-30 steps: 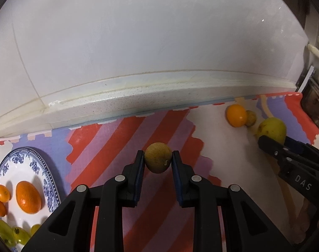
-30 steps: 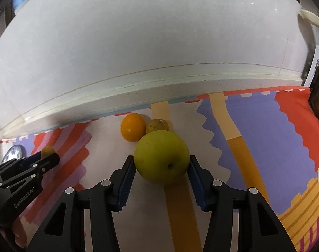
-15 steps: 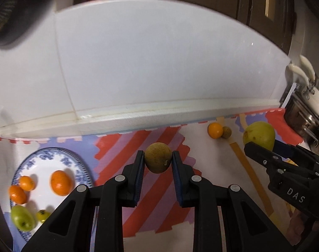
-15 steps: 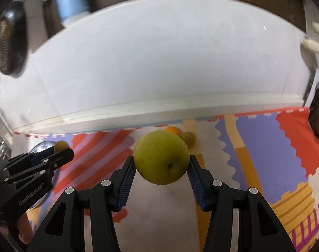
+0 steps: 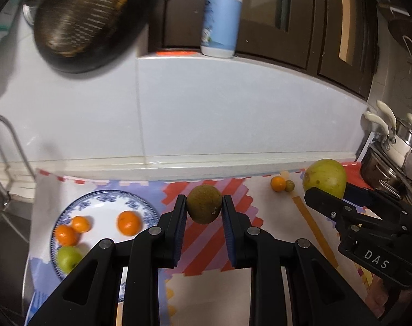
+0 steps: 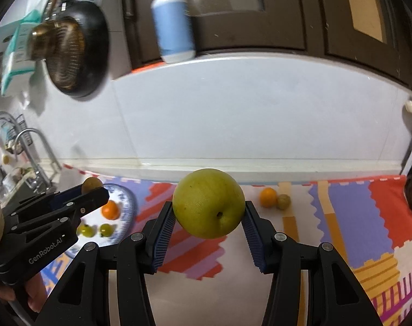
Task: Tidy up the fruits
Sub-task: 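Carry the brown fruit with the left tool over the plate while the right tool carries the pear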
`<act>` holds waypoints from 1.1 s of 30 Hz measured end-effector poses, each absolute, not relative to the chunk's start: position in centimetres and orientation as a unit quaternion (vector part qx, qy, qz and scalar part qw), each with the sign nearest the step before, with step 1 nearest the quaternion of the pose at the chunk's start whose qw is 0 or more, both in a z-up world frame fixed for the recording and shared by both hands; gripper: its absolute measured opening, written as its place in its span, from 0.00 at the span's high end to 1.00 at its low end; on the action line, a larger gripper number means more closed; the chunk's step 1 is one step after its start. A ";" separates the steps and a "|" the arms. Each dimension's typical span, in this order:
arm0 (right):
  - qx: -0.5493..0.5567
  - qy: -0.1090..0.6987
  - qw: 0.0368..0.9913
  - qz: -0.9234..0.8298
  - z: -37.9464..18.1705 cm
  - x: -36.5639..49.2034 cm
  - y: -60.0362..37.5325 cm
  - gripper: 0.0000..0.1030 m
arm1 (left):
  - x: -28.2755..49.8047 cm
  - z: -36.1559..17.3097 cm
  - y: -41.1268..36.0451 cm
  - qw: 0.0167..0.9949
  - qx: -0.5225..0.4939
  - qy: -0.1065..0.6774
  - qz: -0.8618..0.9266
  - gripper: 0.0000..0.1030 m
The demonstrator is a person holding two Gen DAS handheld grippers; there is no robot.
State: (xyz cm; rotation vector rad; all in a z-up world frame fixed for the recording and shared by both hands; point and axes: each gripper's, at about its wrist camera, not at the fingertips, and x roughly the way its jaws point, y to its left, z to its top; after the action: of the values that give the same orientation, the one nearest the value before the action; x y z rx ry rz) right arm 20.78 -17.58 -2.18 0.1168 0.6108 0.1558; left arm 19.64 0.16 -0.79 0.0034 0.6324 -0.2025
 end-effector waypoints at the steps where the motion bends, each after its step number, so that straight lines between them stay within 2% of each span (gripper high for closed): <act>1: 0.056 0.299 0.949 0.080 -2.0 20.5 -17.2 0.51 | 19.1 -0.6 0.6 0.947 0.001 0.308 -0.096 0.75; 16: 0.043 0.287 0.948 0.132 -0.6 17.3 -11.5 0.51 | 14.4 0.7 6.1 0.954 0.002 0.296 -0.054 0.75; 33: 0.020 0.324 0.924 0.202 -2.9 21.2 -3.7 0.51 | 16.4 -1.2 13.1 0.947 -0.006 0.320 -0.008 0.75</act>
State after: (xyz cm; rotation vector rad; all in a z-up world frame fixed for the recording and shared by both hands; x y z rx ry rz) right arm 21.16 -3.66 -2.87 0.0408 0.6658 0.4138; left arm 16.39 13.09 -1.20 -0.0129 0.6520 -0.0153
